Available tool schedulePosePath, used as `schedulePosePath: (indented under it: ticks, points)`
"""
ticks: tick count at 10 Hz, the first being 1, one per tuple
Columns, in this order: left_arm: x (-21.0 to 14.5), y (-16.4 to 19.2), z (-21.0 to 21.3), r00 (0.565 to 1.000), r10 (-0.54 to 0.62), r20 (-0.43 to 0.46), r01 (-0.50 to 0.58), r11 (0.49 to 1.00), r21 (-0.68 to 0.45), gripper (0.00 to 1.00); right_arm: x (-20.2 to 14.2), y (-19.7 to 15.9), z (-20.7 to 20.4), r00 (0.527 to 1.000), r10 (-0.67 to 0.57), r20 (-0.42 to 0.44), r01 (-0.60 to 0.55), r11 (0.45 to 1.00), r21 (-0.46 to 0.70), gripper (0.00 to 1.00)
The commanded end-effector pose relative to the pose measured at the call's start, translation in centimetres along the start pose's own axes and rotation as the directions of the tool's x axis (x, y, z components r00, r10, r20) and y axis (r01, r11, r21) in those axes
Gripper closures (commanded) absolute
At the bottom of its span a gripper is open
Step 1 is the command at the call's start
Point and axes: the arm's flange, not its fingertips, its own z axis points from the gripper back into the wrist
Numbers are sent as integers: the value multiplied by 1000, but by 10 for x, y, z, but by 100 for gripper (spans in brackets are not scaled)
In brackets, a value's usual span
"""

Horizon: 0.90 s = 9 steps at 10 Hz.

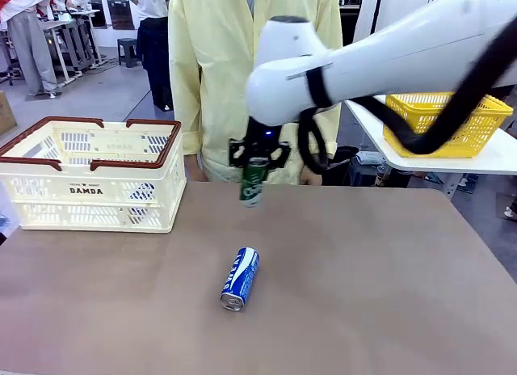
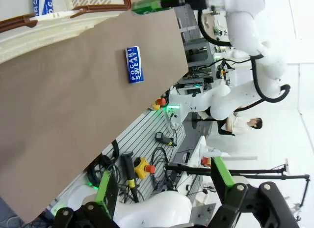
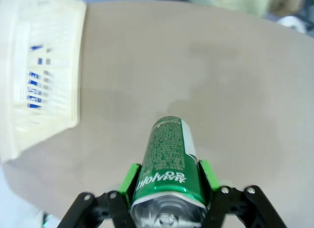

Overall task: Place the drinks into the Shopping basket.
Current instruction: Pick up one drink and place it into the Shopping basket.

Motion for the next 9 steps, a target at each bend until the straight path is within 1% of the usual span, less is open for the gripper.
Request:
schedulePosePath:
  ticks: [1,2,3,4,5,7,9]
  points:
    - [-1,-2,1,1000,7,4,-7,1000,-7,0,33,51,-18,999,8,-52,-10,999,-37,100]
    - [-1,-2,1,1000,7,4,-7,1000,-7,0,33,61,-39,995,24,-99,-30,998,-58,100]
    - [-1,-2,1,1000,7,4,-7,1000,-7,0,28,68,-53,991,42,-128,-52,995,-82,100]
    - [-1,-2,1,1000,7,4,-7,1000,-7,0,19,71,-64,988,58,-145,-75,991,-113,100]
    - [-1,-2,1,1000,7,4,-7,1000,-7,0,6,72,-72,983,65,-170,-86,989,-121,100]
    - [-1,-2,1,1000,7,4,-7,1000,-7,0,-9,70,-75,982,73,-175,-100,983,-151,100]
    - [-1,-2,1,1000,7,4,-7,1000,-7,0,-11,65,-74,980,77,-184,-105,984,-146,100]
